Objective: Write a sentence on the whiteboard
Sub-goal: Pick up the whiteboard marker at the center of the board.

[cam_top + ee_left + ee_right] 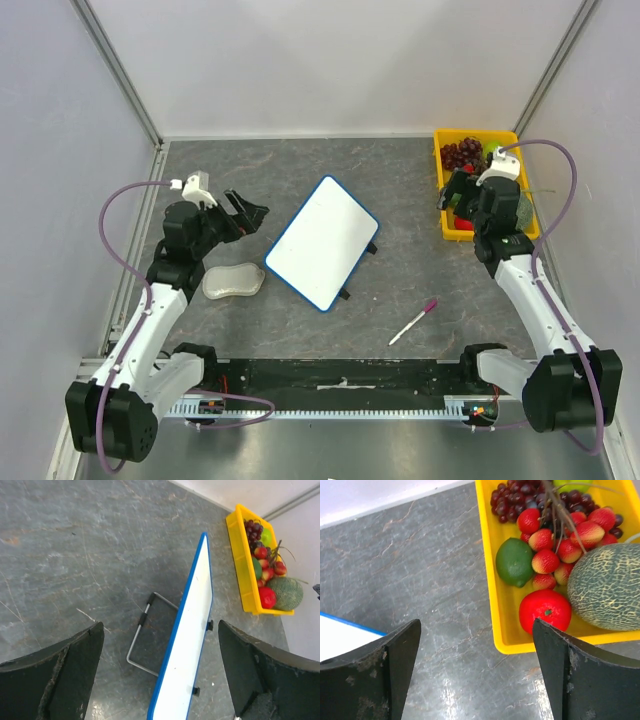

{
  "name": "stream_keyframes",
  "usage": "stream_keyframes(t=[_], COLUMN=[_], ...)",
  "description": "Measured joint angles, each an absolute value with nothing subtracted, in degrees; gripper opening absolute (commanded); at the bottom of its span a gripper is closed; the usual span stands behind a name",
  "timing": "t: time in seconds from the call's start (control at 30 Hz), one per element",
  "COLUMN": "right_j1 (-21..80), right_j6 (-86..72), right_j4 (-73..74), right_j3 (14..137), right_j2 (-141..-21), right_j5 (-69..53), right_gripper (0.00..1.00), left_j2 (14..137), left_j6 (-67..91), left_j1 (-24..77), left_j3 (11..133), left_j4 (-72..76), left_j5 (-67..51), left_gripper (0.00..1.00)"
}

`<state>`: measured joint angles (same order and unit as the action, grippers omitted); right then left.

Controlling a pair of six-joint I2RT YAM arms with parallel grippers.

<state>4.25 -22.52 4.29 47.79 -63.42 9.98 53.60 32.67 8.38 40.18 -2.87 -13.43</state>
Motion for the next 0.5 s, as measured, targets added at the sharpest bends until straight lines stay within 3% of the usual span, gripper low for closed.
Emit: stream_keyframes(t=[0.37, 0.5], right_j1=[4.2, 4.8], right_j6=[-23.7, -24.1], right_j4=[9.5, 11.2], right_j3=[47.8, 47.8], right_j2=[-60.6, -60.4], right_j5=[-2.0, -5.6], right_gripper=[0.98, 0.98], left_j2=[50.7, 54.4], left_j6=[30.9, 27.4], left_j1=[10.0, 21.0], left_j3=[42.6, 49.1], left_j4=[-6.7, -11.2], left_j5=[-23.8, -20.5], left_gripper=[0.93, 0.93])
